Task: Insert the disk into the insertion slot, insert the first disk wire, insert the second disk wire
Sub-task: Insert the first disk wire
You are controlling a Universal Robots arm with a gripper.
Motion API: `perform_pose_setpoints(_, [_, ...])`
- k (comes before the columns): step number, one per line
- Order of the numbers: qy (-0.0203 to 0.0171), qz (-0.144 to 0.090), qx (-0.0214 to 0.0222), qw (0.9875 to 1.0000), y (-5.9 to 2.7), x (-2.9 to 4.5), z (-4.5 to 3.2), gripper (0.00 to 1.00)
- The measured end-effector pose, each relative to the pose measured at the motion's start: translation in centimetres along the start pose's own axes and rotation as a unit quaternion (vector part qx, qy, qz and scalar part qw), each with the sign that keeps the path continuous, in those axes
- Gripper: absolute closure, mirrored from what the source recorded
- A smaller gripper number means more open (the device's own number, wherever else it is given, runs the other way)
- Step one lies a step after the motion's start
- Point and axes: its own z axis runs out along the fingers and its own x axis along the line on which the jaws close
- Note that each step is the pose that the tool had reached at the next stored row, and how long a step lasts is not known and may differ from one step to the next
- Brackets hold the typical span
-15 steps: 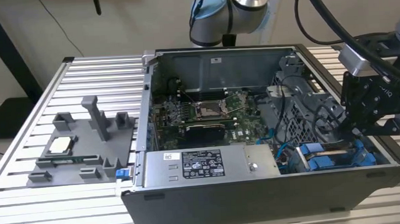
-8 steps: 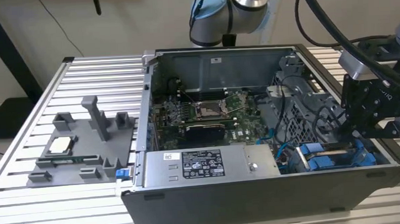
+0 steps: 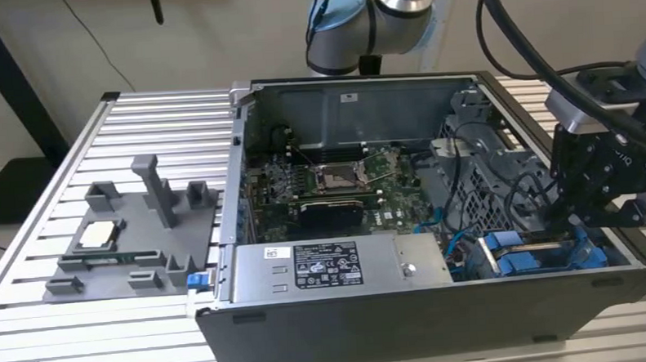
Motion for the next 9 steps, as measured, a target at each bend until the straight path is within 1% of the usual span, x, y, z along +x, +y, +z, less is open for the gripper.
perform_pose_setpoints(9, [0.0001, 0.004, 0.0002, 1.0000, -0.01, 0.02, 0.28, 0.81])
